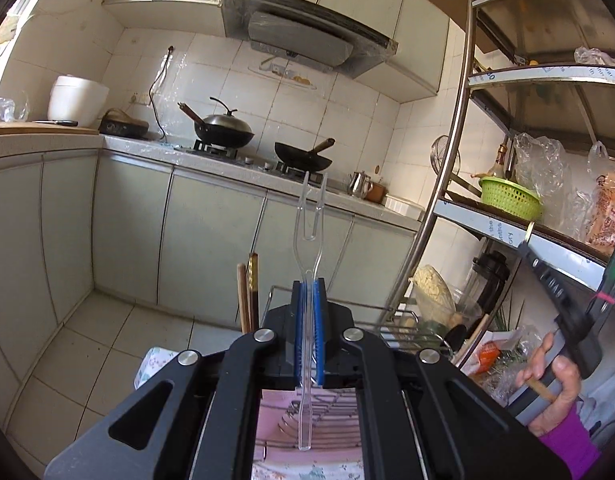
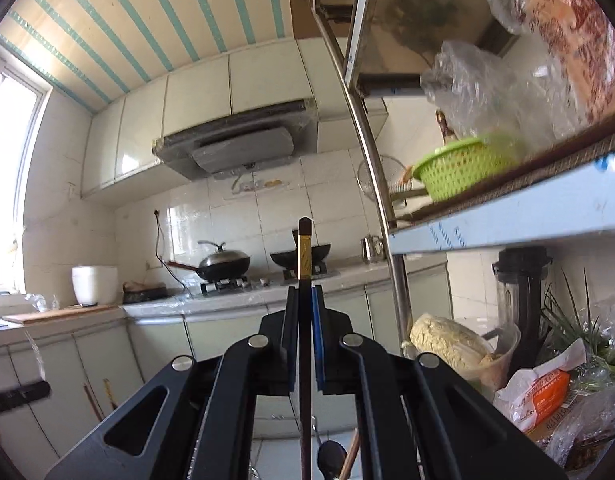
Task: Organize utensils
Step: 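Lift the fork and chopstick up over the pink cup, then lower both utensils into the pink cup and open both grippers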
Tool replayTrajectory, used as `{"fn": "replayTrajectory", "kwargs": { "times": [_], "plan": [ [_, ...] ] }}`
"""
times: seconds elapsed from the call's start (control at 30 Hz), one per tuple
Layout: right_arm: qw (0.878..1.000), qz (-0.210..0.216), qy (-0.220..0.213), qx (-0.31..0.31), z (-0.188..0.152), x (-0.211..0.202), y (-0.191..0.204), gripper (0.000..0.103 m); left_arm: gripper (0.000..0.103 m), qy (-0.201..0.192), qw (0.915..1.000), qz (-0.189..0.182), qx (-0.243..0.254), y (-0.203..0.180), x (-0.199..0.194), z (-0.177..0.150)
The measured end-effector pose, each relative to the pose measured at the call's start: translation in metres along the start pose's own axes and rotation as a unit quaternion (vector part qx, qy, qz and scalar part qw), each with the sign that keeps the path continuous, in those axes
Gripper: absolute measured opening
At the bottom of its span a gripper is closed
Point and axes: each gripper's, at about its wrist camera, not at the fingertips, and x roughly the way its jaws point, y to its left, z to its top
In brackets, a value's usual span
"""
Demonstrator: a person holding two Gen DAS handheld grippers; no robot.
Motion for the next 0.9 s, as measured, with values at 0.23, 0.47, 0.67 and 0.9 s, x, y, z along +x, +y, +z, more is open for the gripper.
{"fn": "replayTrajectory", "kwargs": {
  "times": [0.23,0.47,0.67,0.9],
  "plan": [
    [0.999,0.000,0.044,0.020,-0.033,0.009,-0.011,0.006,0.004,-0.039,0.9991,0.010,-0.012,0.006,0.004,0.008],
    [0.996,0.003,0.080,0.029,-0.062,0.002,-0.013,0.006,0.004,-0.078,0.9959,0.045,0.011,0.001,0.020,0.008],
    [0.994,0.000,0.102,0.040,-0.080,-0.001,-0.017,0.006,0.004,-0.085,0.9924,0.075,0.048,-0.004,0.043,-0.008],
    [0.992,-0.001,0.116,0.042,-0.091,-0.005,-0.017,0.006,0.004,-0.051,0.9943,0.075,0.055,0.004,0.055,-0.036]
  ]
}}
